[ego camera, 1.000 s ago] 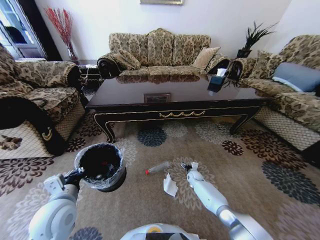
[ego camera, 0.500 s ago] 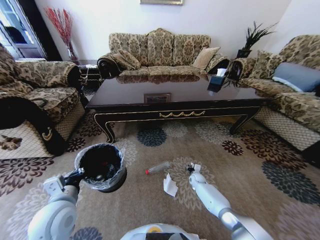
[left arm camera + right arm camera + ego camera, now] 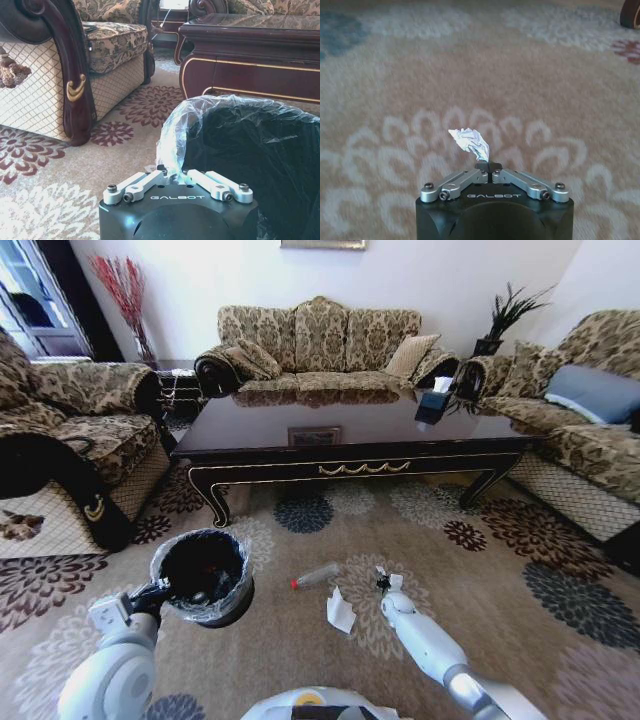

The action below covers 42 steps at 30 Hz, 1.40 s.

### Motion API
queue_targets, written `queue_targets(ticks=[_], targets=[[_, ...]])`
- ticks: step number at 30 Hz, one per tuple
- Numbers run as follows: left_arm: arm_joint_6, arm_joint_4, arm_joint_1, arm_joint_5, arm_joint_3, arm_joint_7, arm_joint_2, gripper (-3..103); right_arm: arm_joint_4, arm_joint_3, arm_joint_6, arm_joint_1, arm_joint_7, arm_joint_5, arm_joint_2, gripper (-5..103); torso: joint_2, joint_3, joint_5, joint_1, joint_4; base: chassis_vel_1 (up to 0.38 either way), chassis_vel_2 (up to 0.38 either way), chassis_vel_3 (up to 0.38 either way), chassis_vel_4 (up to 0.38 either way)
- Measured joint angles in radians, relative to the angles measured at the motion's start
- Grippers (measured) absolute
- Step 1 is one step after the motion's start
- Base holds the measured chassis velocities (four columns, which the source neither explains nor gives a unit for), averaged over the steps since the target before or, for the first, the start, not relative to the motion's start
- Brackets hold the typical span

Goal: Move to the front of the table and pick up the trash from the floor, then place it into the trash bin.

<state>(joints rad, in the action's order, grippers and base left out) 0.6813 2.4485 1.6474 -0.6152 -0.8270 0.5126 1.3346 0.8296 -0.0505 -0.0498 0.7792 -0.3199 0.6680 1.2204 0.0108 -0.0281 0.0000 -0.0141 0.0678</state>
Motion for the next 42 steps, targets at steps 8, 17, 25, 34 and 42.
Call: queue_targets(ticks=[8,17,25,34,42], targets=[[0.000,0.001,-0.009,0.001,0.005,-0.001,0.003,3,0.176,0.045,0.152,-0.011,0.064,0.018,-0.064,0,0.000,0.000,-0.0001,0.000,0.0002,0.000,0.000,0.000,0.000],[0.009,-0.002,-0.026,-0.067,0.012,0.012,0.004,3,0.500,0.182,0.207,-0.107,0.057,0.172,-0.150,0,0.000,0.000,-0.0001,0.000,-0.0002,0.000,0.000,0.000,0.000],[0.021,-0.023,-0.054,-0.123,0.011,0.030,-0.004,3,0.658,0.357,0.259,-0.268,0.158,0.256,-0.209,0,0.000,0.000,-0.0002,0.000,-0.0004,0.000,0.000,0.000,0.000],[0.047,-0.053,-0.108,-0.240,0.014,0.085,-0.011,3,0.829,0.654,0.306,-0.574,0.276,0.332,-0.279,0,0.000,0.000,-0.0003,0.000,-0.0004,0.000,0.000,0.000,0.000],[0.053,-0.057,-0.127,-0.297,0.009,0.127,0.003,3,0.944,0.855,0.321,-0.711,0.286,0.272,-0.249,0,0.000,0.000,-0.0002,0.000,-0.0002,0.000,0.000,0.000,0.000]])
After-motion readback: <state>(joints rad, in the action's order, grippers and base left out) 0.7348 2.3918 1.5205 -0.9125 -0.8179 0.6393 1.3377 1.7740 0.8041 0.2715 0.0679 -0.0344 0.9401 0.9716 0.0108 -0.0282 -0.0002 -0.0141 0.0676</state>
